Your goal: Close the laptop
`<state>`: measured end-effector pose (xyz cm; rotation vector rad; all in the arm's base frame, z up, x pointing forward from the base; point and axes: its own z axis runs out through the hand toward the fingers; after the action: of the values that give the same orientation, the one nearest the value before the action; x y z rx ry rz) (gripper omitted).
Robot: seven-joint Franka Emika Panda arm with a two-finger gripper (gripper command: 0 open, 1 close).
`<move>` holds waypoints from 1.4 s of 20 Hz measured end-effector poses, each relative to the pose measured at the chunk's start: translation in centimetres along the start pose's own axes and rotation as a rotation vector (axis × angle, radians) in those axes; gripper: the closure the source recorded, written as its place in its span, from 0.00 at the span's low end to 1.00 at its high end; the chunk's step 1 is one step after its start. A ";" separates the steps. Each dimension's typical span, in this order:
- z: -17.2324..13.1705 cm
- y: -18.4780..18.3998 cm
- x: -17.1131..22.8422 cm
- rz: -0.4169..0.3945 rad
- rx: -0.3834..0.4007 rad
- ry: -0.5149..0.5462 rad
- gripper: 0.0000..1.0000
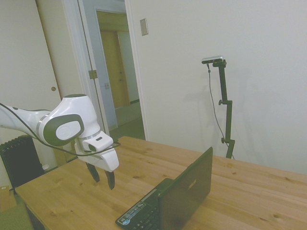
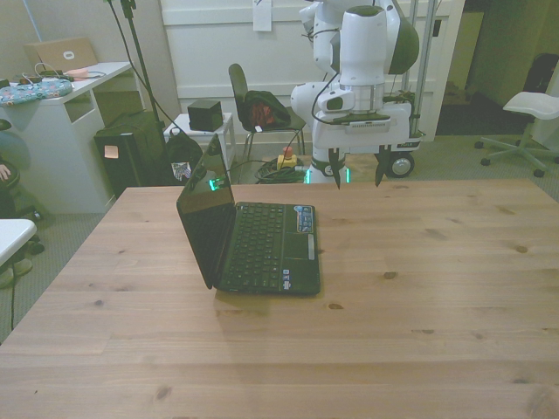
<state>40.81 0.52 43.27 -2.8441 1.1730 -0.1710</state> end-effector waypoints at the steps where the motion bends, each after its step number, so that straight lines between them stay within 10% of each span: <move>1: 0.0 0.0 0.0 0.001 0.000 -0.001 0.00; 19: -20.2 7.1 17.2 0.306 0.035 0.104 0.00; 28: -19.8 20.4 25.7 0.414 -0.012 0.090 0.00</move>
<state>42.16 -32.35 62.93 -2.5517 1.7488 -0.2698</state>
